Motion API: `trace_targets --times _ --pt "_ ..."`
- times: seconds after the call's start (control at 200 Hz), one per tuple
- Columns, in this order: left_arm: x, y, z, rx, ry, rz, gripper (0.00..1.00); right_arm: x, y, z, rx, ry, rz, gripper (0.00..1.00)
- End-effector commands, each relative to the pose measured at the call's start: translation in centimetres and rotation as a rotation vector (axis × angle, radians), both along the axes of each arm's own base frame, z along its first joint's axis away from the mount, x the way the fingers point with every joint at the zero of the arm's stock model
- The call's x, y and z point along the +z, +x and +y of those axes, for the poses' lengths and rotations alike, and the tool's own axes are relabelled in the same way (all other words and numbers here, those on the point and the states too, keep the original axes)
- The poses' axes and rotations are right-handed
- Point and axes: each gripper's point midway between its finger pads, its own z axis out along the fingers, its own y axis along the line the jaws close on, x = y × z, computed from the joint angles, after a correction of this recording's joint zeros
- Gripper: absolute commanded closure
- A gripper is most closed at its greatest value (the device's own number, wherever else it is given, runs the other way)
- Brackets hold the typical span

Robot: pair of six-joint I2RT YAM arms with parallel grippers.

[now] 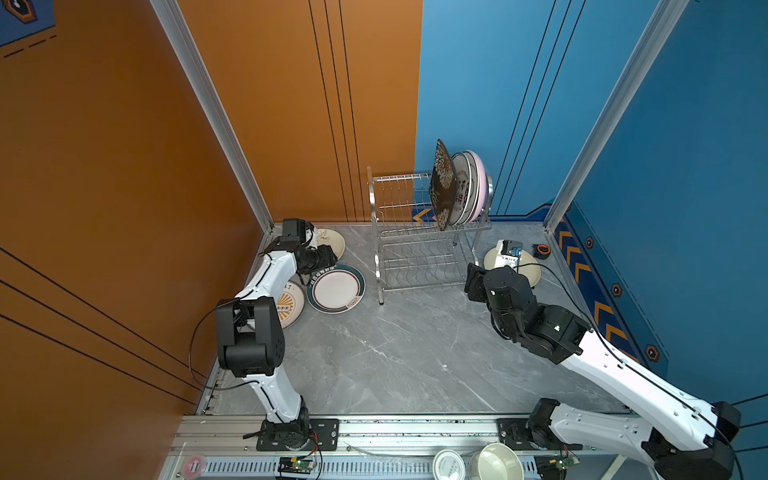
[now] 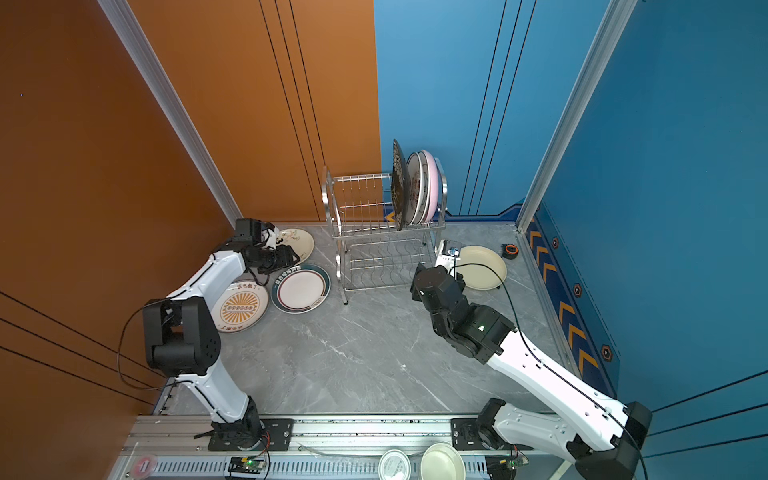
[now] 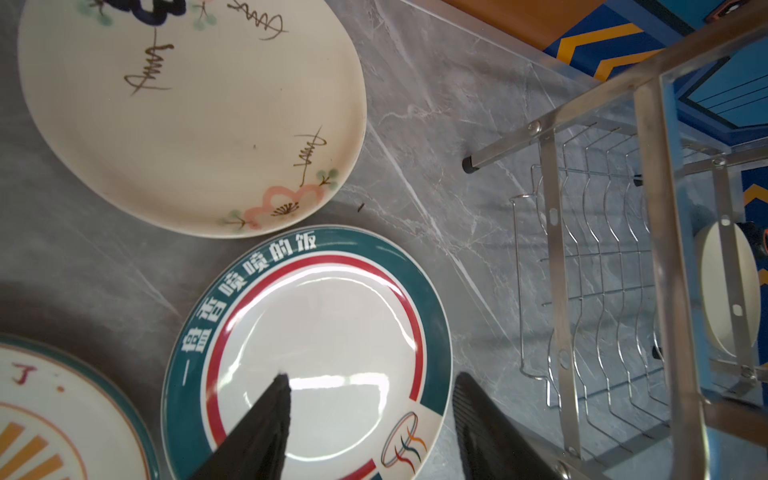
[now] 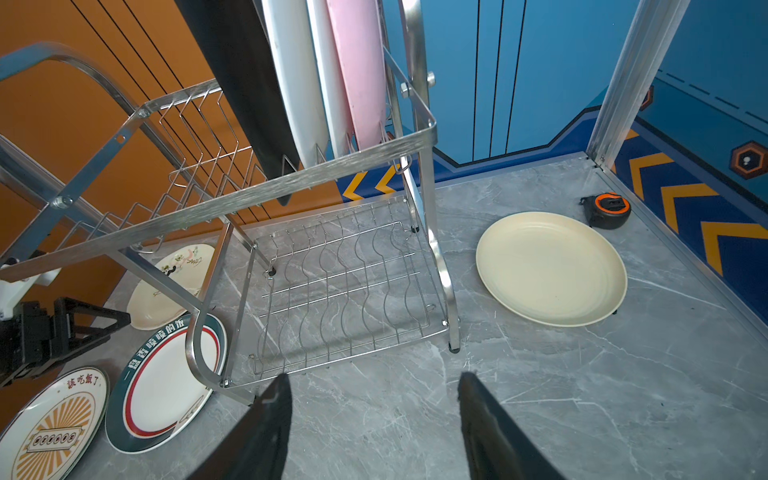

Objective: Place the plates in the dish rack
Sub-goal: 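Open the right gripper and withdraw from the rack while the left reaches the green-rimmed plate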

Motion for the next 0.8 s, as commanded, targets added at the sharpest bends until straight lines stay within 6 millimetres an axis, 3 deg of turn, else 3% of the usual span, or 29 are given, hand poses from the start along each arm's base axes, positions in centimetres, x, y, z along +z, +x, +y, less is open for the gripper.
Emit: trace_targets --times 0.0,0.335,0.796 --pt "-1.1 1.3 0.0 -0.041 0.060 0.027 0.39 -1.2 -0.6 -1.1 -0.018 -0.007 0.038 0.36" --pt "-3.9 4.6 -4.3 -0.179 0.149 0.055 0.46 -2.4 -0.4 -2.4 -0.044 -0.007 0.071 0.36" --pt "-7.1 7.0 -6.5 -0.249 0.334 0.105 0.49 -2.6 -0.1 -3.5 -0.061 0.003 0.085 0.36"
